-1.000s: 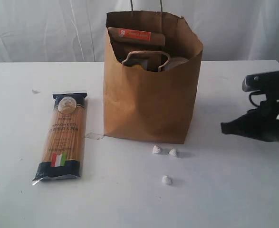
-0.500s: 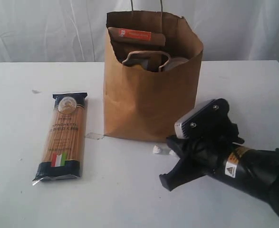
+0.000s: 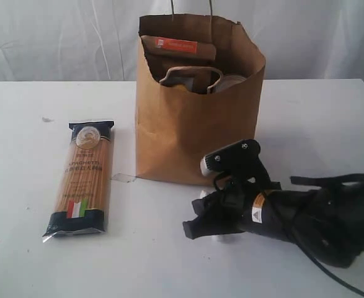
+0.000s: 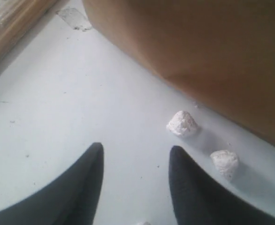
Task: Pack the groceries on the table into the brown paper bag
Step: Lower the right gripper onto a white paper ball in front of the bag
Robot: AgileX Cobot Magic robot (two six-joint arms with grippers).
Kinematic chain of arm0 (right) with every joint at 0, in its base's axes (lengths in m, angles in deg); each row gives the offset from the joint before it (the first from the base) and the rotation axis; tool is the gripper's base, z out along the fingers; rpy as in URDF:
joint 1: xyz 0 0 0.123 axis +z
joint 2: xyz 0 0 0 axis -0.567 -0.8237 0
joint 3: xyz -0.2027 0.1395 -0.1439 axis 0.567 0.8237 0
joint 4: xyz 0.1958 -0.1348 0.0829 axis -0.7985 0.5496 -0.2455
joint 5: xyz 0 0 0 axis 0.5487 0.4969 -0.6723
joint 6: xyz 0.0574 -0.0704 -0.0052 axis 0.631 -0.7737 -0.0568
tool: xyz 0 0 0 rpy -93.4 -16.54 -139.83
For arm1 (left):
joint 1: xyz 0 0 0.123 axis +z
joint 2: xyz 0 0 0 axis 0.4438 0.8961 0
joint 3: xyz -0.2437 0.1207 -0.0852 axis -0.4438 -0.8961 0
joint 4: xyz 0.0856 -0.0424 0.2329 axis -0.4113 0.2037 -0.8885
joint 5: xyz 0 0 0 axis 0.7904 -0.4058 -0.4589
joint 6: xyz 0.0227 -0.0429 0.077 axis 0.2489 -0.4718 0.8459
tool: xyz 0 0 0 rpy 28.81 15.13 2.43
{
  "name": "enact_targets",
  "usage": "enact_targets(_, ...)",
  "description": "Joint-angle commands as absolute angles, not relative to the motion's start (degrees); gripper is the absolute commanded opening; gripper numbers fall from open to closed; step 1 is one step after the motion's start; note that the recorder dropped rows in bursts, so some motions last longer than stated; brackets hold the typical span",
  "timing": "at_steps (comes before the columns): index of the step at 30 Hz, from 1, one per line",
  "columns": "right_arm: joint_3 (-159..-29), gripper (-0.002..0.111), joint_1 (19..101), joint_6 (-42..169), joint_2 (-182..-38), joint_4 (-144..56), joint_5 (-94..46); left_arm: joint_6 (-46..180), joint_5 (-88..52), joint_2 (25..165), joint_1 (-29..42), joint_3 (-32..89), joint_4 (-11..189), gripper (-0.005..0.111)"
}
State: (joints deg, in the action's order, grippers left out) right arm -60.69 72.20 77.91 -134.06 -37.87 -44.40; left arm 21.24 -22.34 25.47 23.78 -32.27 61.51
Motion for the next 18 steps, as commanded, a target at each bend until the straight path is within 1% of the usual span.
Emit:
enact_targets(1, -66.8, 0.05, 72.2, 79.1, -134.4, -37.6, -33.8, 21.3, -22.5, 25.2, 23.9, -32.5, 61.4, 0.0)
enact_targets(8, -69.7, 0.05, 72.2, 76.9, -135.6, -37.6, -31.2, 21.3, -22.5, 25.2, 23.9, -32.5, 61.4, 0.0)
enact_targets(18, -70.2, 0.05, 72.2, 75.8, -140.5, -37.6, -34.8, 21.3, -22.5, 25.2, 23.9, -32.5, 61.4, 0.0)
